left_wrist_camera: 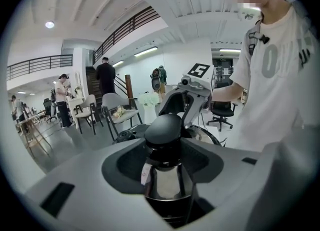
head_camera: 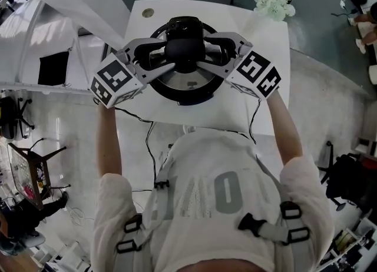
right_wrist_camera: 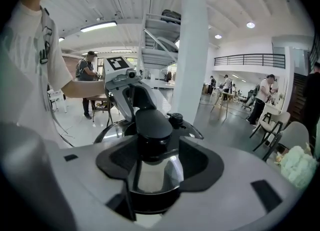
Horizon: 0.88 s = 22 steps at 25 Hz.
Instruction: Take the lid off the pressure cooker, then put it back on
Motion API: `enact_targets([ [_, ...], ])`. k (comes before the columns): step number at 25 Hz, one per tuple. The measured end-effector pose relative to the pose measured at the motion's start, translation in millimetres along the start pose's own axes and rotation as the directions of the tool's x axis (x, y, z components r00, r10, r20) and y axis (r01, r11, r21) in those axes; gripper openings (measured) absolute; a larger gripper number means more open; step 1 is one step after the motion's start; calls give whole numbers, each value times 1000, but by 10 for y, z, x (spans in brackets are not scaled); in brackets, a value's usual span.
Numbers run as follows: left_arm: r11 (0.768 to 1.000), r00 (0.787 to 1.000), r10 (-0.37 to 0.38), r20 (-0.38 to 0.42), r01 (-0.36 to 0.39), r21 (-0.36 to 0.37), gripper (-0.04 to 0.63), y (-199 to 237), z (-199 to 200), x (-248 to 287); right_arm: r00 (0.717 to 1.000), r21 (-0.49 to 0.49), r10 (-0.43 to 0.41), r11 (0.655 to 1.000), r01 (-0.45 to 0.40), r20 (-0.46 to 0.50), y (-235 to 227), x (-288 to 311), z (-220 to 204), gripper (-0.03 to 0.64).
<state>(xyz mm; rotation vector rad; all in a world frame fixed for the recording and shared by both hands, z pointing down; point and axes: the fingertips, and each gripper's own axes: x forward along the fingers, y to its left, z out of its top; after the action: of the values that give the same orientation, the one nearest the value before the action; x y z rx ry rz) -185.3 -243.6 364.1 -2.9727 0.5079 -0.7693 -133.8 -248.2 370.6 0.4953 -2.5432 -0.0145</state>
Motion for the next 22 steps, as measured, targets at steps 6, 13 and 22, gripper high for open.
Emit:
enact_targets([
  [6,998,1000,30,3,-29,-47,199,-40,-17,-62,997,21,-71,997,71,4,-86,-26,-31,259],
  [13,996,998,63,-10,-64,-61,192,-74,-27,-83,998,36,-60,998,59,11,-86,-24,-44,262],
  [22,992,994,109,-27,-110,-55,190,-87,-33,-81,999,91,3,996,-7,41,-76,-16,-68,262],
])
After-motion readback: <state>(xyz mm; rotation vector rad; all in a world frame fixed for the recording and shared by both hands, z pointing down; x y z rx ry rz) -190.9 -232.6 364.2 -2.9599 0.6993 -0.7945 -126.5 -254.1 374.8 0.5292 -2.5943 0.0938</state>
